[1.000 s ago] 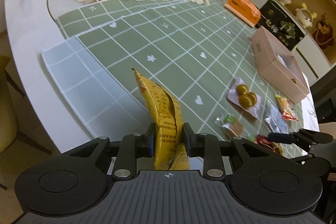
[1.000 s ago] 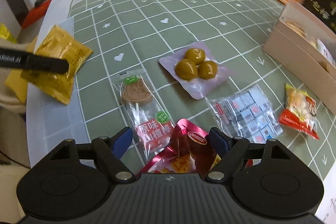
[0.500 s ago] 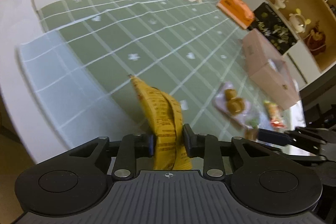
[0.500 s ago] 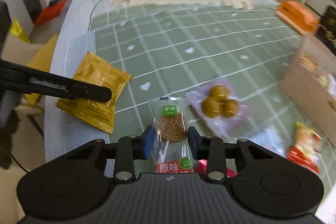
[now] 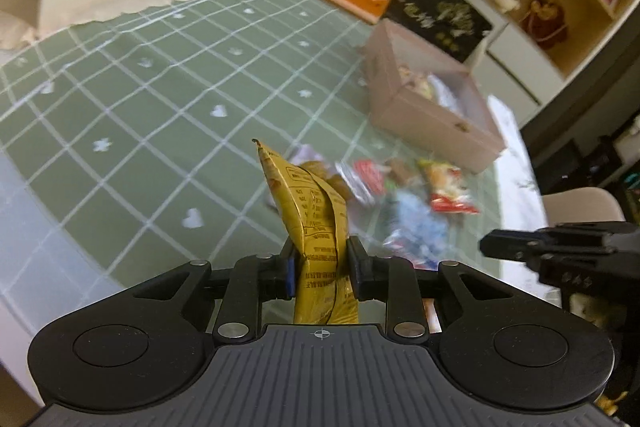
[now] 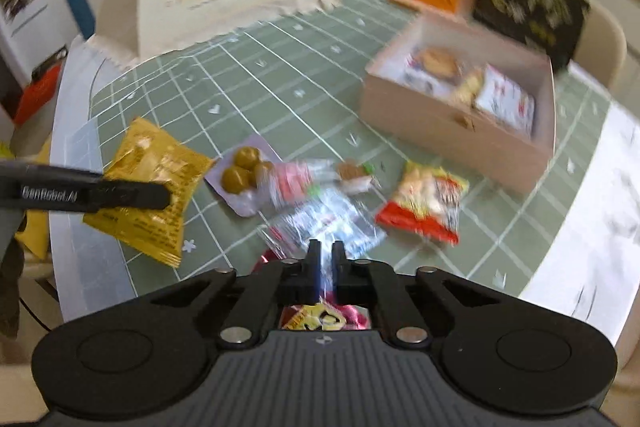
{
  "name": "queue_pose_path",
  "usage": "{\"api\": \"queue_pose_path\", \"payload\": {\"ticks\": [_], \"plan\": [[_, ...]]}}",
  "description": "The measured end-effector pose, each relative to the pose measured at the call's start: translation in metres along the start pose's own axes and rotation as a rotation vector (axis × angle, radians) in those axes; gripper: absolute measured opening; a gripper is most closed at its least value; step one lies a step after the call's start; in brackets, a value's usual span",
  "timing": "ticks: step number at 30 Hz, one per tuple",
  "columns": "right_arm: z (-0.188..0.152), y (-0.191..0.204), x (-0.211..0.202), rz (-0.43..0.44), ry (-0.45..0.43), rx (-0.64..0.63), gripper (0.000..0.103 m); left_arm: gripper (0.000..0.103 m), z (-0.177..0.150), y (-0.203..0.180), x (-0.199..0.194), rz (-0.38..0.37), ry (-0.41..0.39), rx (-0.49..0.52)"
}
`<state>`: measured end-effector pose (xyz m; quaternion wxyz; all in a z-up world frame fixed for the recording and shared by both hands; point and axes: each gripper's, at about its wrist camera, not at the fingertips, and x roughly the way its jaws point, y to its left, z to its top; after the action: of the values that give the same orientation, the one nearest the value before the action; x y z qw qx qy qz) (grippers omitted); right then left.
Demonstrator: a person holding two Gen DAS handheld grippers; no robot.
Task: Organize snacks
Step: 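Carry the yellow packet to the pink box with the left gripper while right gripper holds cookie packet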
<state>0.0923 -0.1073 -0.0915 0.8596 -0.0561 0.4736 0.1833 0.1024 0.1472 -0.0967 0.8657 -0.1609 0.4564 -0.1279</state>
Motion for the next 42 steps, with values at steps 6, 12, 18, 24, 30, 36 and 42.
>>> {"api": "queue_pose_path", "payload": {"ticks": [6, 12, 18, 24, 30, 36, 42], "plan": [[0.005, -0.028, 0.013, 0.018, 0.033, 0.148, 0.06, 0.029, -0.013, 0.029, -0.015, 0.004, -0.008, -0.089], [0.032, -0.042, 0.033, -0.075, -0.071, 0.173, 0.064, 0.029, -0.024, 0.04, -0.032, -0.025, -0.029, -0.141], [0.064, -0.005, 0.106, -0.026, -0.019, -0.237, 0.073, 0.029, -0.031, 0.03, -0.041, -0.03, -0.002, -0.118], [0.073, 0.02, 0.126, 0.012, 0.071, -0.24, 0.037, 0.029, -0.039, 0.02, -0.039, -0.048, 0.014, -0.136], [0.061, 0.009, 0.071, 0.076, 0.097, -0.153, 0.0, 0.029, -0.029, -0.01, -0.017, -0.129, 0.043, -0.091], [0.042, -0.006, 0.028, 0.114, 0.073, -0.194, 0.013, 0.029, -0.02, -0.037, 0.003, -0.077, 0.062, -0.03], [0.037, 0.008, 0.069, 0.12, 0.068, -0.128, 0.06, 0.029, -0.021, -0.034, -0.01, 0.025, 0.082, -0.02]]}}
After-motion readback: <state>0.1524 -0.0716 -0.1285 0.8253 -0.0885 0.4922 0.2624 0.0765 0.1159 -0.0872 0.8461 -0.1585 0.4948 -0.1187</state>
